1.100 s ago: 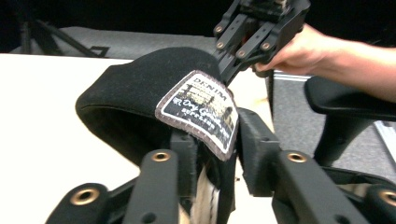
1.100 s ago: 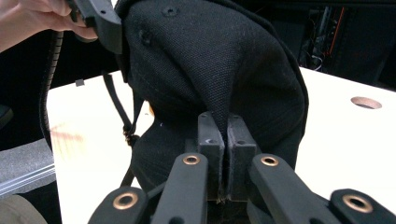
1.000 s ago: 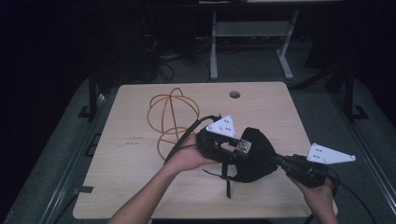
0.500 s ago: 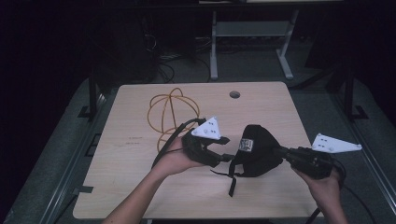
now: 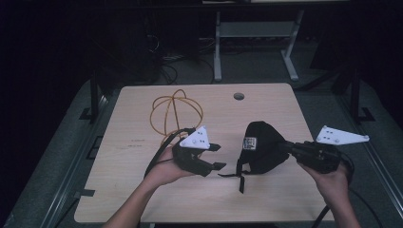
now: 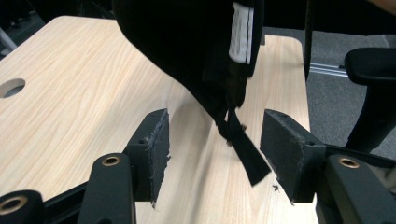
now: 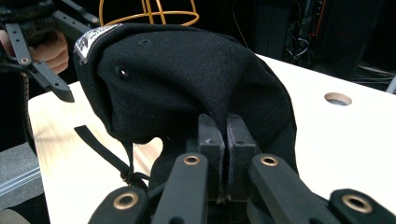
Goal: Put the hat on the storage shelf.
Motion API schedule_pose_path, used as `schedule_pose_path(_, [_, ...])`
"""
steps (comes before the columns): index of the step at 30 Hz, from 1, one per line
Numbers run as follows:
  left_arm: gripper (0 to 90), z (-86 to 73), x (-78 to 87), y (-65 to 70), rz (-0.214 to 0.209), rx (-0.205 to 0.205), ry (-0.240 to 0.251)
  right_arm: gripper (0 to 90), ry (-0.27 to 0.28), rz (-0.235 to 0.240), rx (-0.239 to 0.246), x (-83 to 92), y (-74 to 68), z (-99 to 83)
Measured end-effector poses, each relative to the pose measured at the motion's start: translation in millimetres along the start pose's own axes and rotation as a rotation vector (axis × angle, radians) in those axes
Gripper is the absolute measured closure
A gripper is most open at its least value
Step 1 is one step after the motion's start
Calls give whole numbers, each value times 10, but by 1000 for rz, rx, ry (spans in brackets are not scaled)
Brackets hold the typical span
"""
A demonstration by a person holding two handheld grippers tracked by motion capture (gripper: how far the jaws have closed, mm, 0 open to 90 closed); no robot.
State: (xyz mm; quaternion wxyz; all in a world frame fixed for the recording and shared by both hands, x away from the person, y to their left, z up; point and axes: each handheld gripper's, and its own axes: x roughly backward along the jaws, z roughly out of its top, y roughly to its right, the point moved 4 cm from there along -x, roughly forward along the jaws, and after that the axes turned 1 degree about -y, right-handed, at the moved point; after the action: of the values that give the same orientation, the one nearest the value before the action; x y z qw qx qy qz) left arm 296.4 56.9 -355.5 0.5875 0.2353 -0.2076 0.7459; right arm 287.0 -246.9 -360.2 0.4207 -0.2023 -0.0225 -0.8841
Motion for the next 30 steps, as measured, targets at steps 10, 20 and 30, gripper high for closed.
schedule_pose_path(10, [382, -231, -8, 4, -6, 44, 9, 871, -13, 2, 3, 21, 17, 152])
schedule_pose_path(20, [362, -479, 1, 23, 9, 64, 13, 871, -29, -5, 9, -8, 16, 301])
schedule_pose_path(30, [356, -609, 19, 21, 21, 69, 14, 870, -39, -6, 5, -69, 37, 447])
